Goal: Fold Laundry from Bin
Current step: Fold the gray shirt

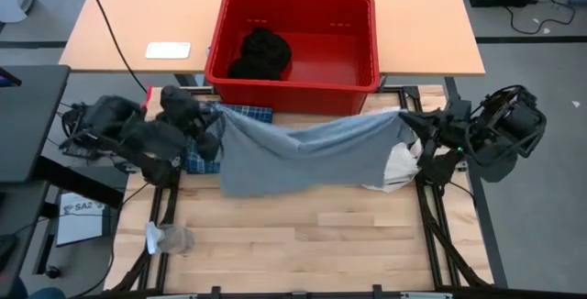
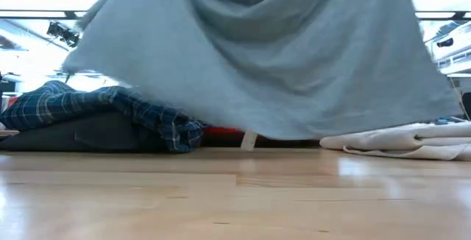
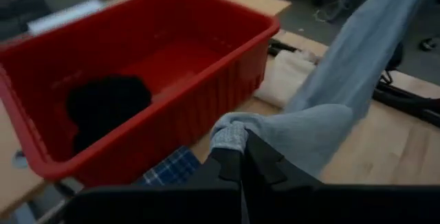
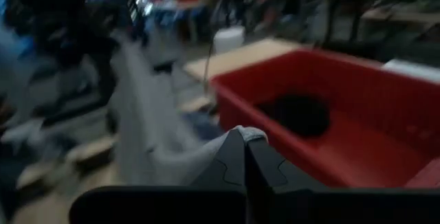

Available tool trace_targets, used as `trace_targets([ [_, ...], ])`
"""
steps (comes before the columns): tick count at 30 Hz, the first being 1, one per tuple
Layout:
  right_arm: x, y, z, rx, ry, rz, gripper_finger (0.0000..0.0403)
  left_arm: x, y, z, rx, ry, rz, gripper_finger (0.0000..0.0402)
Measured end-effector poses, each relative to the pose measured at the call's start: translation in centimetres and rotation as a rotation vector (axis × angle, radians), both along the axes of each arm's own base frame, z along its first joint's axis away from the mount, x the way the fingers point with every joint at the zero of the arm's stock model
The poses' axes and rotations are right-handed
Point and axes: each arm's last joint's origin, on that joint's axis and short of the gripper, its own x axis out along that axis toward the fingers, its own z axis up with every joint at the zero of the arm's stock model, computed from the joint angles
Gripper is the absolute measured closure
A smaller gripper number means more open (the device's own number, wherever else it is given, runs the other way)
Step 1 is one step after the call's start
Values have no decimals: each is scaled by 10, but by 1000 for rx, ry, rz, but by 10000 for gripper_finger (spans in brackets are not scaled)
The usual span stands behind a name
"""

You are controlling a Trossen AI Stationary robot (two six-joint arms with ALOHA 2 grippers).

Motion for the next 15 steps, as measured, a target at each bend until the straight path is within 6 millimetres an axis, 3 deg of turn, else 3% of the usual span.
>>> trace_targets([
  [8, 7, 5, -21, 228, 309, 188, 403, -16, 22, 21, -45, -91, -131, 401],
  [10, 9, 9, -31, 267, 390, 140, 403, -22, 23, 20, -63, -76, -143, 401],
  [15, 8, 7, -39, 317, 362, 97, 403, -36, 25, 6, -161, 32, -90, 401],
])
